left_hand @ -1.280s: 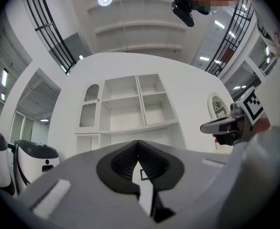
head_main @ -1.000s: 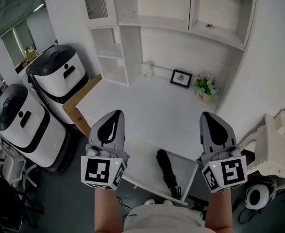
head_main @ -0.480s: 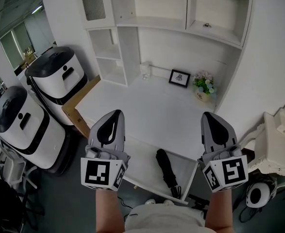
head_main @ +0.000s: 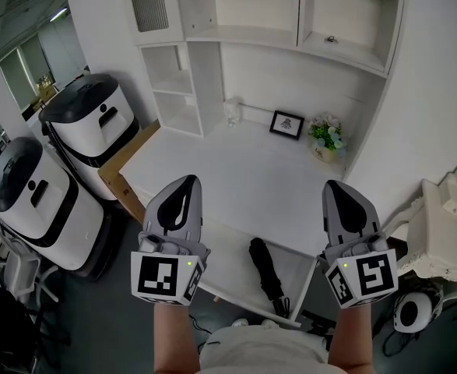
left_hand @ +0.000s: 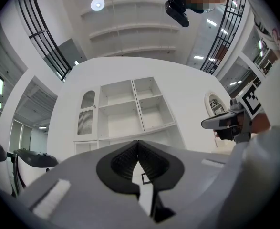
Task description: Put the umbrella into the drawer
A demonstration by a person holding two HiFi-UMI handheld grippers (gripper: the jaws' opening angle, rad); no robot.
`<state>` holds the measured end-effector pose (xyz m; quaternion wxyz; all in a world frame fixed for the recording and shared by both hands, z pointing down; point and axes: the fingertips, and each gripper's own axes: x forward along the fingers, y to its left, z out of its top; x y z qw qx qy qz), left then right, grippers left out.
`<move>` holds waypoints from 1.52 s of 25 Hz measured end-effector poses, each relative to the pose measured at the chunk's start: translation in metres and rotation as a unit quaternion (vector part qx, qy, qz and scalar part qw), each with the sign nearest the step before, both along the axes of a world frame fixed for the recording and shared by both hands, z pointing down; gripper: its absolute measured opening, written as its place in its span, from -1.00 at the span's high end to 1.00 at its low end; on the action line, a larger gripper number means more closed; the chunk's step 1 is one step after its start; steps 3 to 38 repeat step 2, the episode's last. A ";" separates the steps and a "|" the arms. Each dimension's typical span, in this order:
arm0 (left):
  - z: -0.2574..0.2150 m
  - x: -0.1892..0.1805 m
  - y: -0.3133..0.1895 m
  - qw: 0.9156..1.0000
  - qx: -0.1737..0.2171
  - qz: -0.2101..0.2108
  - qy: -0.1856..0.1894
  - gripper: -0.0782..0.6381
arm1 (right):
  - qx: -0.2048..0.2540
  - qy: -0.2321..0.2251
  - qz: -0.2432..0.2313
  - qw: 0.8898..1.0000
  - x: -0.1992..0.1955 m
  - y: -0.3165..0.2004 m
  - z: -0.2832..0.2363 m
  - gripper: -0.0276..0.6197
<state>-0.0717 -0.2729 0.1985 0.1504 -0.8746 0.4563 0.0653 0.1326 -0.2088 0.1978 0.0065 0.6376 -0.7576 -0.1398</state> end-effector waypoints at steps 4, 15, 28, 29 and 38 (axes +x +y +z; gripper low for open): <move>0.000 0.000 0.000 1.000 0.000 0.000 0.000 0.76 | 0.001 -0.001 0.000 1.000 0.000 0.001 -0.001 0.90; 0.000 0.000 0.000 1.000 0.000 0.000 0.000 0.76 | 0.001 -0.001 0.000 1.000 0.000 0.001 -0.001 0.90; 0.000 0.000 0.000 1.000 0.000 0.000 0.000 0.76 | 0.001 -0.001 0.000 1.000 0.000 0.001 -0.001 0.90; 0.000 0.000 0.000 1.000 0.000 0.000 0.000 0.76 | 0.001 -0.001 0.000 1.000 0.000 0.001 -0.001 0.90; 0.000 0.000 0.000 1.000 0.000 0.000 0.000 0.76 | 0.001 -0.001 0.000 1.000 0.000 0.001 -0.001 0.90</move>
